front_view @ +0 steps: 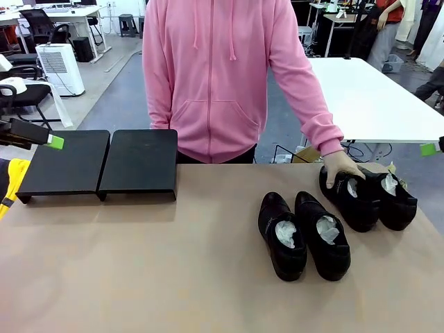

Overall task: Organize the shoes by placing them on the stand.
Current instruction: Pick up one Shoe and place it in the middle of the table.

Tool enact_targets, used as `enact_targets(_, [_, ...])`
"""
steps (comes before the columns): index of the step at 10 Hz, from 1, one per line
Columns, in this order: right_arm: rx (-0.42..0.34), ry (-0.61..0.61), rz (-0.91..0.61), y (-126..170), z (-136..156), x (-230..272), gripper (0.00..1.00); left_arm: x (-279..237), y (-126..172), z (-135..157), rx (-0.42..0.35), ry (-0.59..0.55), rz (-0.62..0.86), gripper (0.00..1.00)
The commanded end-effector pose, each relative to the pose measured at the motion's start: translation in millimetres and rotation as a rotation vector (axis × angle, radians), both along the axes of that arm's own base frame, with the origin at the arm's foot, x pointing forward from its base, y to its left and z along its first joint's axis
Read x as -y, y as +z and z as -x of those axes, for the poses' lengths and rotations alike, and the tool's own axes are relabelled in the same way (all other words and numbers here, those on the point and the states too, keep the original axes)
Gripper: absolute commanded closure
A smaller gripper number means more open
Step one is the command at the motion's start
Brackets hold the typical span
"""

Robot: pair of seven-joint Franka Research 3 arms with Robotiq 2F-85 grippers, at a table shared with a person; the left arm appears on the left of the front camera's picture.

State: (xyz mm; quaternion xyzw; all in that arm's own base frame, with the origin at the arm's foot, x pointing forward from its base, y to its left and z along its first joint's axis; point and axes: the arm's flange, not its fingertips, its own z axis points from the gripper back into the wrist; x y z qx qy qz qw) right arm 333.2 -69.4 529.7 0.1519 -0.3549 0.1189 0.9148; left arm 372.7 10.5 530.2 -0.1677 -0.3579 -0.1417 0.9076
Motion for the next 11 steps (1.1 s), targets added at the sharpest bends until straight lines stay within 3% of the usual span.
enact_targets(1, [0.005,-0.001,0.003,1.1,0.6,1.0,0.0,3.0,-6.3,-14.7,-0.017,0.06,-0.005,0.0])
enact_targets(2, [0.005,-0.001,0.003,1.1,0.6,1.0,0.0,0.0,0.0,0.0,0.0,0.0,0.0,0.0])
enact_targets(10, [-0.001,-0.008,0.007,0.1,0.4,1.1,0.0,0.0,0.0,0.0,0.0,0.0,0.0,0.0])
enact_targets(11, [-0.018,0.047,0.014,10.0,-1.8,-24.5,0.0,0.0,0.0,0.0,0.0,0.0,0.0,0.0])
